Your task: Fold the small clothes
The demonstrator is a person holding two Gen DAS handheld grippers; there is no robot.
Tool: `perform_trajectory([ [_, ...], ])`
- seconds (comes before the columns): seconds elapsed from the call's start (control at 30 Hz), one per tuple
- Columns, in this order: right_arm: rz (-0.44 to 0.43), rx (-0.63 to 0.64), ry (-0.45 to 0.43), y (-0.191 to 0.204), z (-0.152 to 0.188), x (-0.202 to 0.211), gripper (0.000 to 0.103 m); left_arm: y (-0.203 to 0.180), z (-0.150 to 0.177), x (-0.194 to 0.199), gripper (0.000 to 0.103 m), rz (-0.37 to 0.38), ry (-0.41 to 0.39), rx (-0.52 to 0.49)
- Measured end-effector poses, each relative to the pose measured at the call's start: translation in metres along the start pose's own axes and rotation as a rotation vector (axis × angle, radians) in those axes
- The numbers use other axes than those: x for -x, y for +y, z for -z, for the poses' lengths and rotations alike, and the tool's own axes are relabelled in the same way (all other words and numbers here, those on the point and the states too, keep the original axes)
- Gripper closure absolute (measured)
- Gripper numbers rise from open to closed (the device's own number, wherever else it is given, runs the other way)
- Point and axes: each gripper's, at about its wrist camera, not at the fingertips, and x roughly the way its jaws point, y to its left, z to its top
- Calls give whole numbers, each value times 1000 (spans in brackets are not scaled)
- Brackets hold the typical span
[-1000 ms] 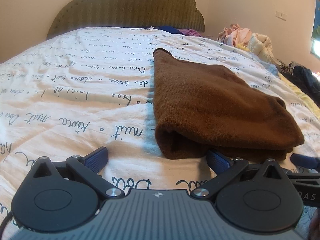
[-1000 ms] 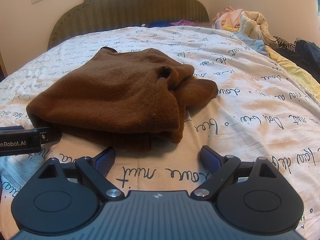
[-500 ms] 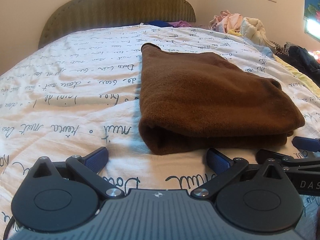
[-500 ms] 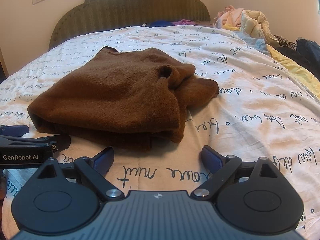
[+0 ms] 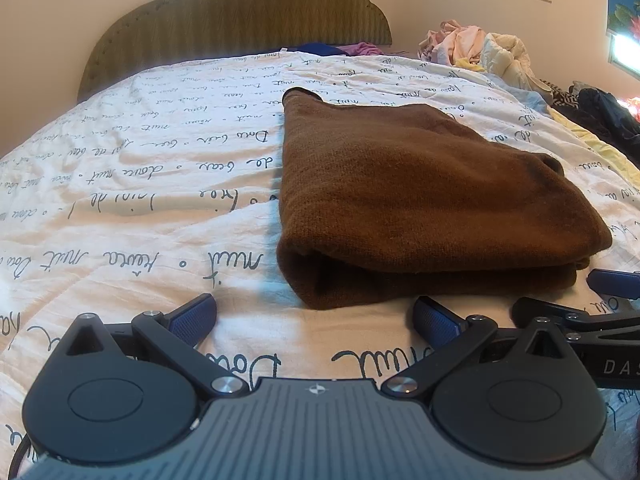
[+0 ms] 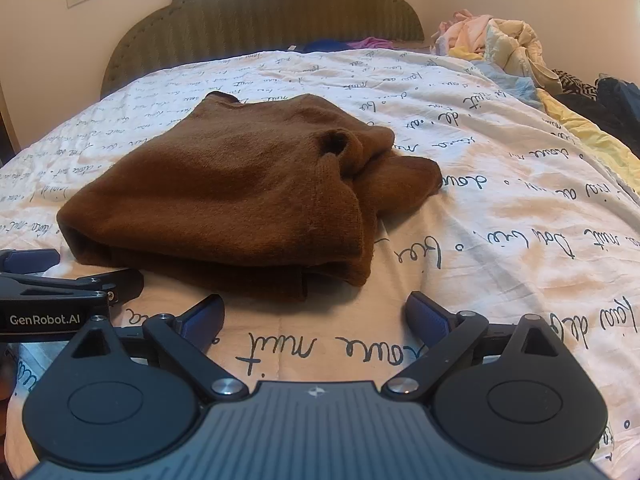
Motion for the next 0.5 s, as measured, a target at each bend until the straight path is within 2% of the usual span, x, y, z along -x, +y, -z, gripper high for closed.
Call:
perform_trajectory([
  [0.5, -2, 2, 2, 1, 0, -1, 3, 0, 0, 0, 0, 0, 0, -1],
])
